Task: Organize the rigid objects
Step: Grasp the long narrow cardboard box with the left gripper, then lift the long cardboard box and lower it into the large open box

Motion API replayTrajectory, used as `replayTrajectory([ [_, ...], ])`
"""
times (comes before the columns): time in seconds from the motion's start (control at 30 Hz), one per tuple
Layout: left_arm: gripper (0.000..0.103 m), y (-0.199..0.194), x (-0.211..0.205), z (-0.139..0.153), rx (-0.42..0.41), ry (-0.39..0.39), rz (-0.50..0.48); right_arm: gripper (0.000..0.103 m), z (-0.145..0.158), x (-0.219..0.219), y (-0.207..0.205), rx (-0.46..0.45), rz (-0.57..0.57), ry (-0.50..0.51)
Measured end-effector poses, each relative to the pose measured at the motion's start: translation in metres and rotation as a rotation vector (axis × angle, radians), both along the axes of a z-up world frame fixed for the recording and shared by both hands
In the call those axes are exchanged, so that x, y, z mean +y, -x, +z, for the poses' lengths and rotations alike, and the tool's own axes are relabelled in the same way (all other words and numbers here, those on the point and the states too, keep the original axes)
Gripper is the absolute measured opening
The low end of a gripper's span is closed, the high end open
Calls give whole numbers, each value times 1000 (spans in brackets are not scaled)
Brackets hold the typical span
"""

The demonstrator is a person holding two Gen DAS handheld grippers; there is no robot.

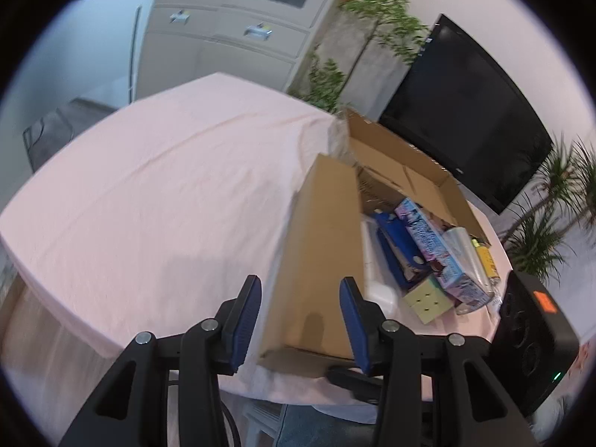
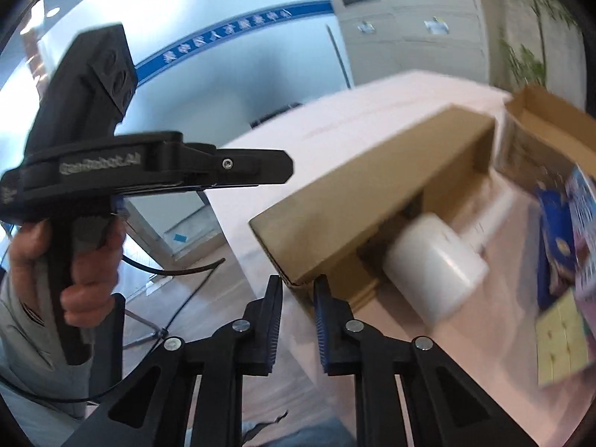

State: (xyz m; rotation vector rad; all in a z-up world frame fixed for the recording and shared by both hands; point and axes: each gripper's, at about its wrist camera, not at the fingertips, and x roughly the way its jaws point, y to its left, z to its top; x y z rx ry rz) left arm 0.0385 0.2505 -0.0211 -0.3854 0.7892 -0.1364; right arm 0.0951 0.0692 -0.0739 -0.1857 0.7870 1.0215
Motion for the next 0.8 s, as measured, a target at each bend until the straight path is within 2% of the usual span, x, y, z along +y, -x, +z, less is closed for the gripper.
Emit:
replayTrajectory([
  [0.13,43,-8,-5,6,5,-68,-43,9,7,13,8,-76,60,-2],
  [0.2,43,-10,-5,7,6,-68,-68,8,7,19,10,-98,89,2],
  [0.33,43,-19,-2,4,34,-103,-116,7,2,39,2,-124,152,6],
  [0.4,43,-26,-3,-1,61,-147,-136,7,-3,48,-1,-128,183,0],
  [0.47,45,-35,-4,-10,111,-210,-148,7,-8,51,0,-116,195,-7],
  [0.6,44,-43,-10,-11,124,-308,-169,8,-21,32,-4,-27,158,-38],
  [0.67,43,-48,-8,-14,145,-354,-148,9,-25,26,-4,-2,141,-39],
  [0.73,40,-55,4,-18,177,-347,-115,10,-28,19,-7,13,114,-21],
  [0.8,29,-62,21,-26,224,-320,-79,11,-27,12,-8,45,77,-28],
])
